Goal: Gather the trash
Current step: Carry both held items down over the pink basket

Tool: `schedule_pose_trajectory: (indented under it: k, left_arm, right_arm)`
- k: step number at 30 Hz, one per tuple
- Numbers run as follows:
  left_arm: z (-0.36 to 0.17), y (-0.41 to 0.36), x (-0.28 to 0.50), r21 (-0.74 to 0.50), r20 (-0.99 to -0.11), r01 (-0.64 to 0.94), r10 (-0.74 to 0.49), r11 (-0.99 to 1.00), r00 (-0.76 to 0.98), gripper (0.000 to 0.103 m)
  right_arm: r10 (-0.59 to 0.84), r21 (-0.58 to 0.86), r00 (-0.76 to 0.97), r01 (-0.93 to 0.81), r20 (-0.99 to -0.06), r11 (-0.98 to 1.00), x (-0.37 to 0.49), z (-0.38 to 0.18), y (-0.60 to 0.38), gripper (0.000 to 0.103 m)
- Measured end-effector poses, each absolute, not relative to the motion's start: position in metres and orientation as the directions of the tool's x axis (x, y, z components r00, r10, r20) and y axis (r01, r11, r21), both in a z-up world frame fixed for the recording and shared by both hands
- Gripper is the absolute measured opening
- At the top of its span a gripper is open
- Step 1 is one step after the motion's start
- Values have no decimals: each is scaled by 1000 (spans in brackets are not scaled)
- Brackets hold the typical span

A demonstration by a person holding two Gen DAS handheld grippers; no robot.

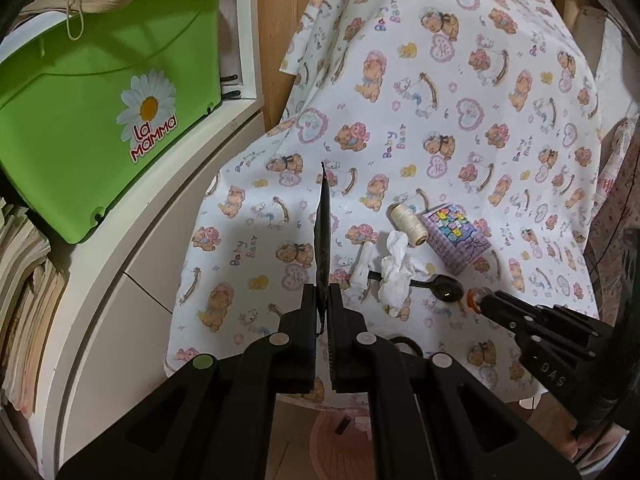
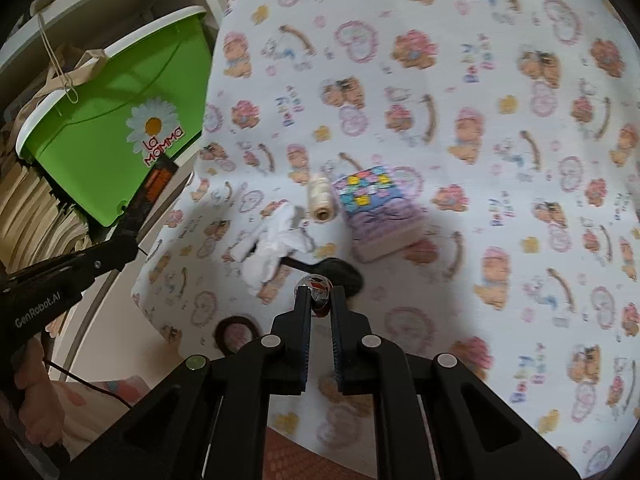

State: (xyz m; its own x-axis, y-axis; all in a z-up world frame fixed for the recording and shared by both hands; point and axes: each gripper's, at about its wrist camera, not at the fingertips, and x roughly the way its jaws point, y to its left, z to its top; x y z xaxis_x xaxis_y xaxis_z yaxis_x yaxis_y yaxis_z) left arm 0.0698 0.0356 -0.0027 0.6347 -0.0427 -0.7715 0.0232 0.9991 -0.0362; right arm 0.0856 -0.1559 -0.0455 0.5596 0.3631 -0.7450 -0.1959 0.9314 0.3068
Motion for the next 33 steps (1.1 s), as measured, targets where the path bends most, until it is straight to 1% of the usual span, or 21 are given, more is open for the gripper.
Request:
schedule_pose_trajectory:
  k: [3,11,17,19,21,23,27,29,30,33]
  left_arm:
    - [2,38,67,-55,-750,20,-55,998,659,4]
    - [5,28,55,-41,-727,43,-59,998,684,4]
    - [10,6,18,-58,-708,104,-114,993,697,4]
    - [9,1,3,-61,-702,120,-128,991,700,4]
    - [7,-1,-8,-61,-703,129,-134,990,698,4]
    - [3,1,-17,-76,-714,131,-145,989,685,4]
    - [-6,2,-24,-106,-733,136,-170,985,659,4]
    - [-11,-4,-24,-91,-741,154,-170,984,649,4]
    - [-13,-8,-26,-90,-738,174,-183,981,649,4]
    - [-8,-22,-36,-145,-701,307,-316,941,639,4]
  right_arm:
    - [349,300,566,-182,-747,936,80,-44,-168,11]
    - [308,276,592,-147,-745,950,67,-35,-190,11]
    - [319,273,641,-174,-698,946,33,1,-196,11]
    - [301,247,661,-177,-688,953,15,15,-196,11]
    - [284,222,673,-179,-683,958,-1,23,-195,11]
    - [319,240,676,-211,-664,948,-18,29,-196,11]
    - [350,250,668,-245,-657,937,-36,33,-192,11]
    - [346,233,664,-256,-663,938,-37,31,-189,11]
    - [342,226,659,-257,-670,939,-36,27,-188,11]
    - [352,254,611,-243,-710,936,-26,8,-189,11]
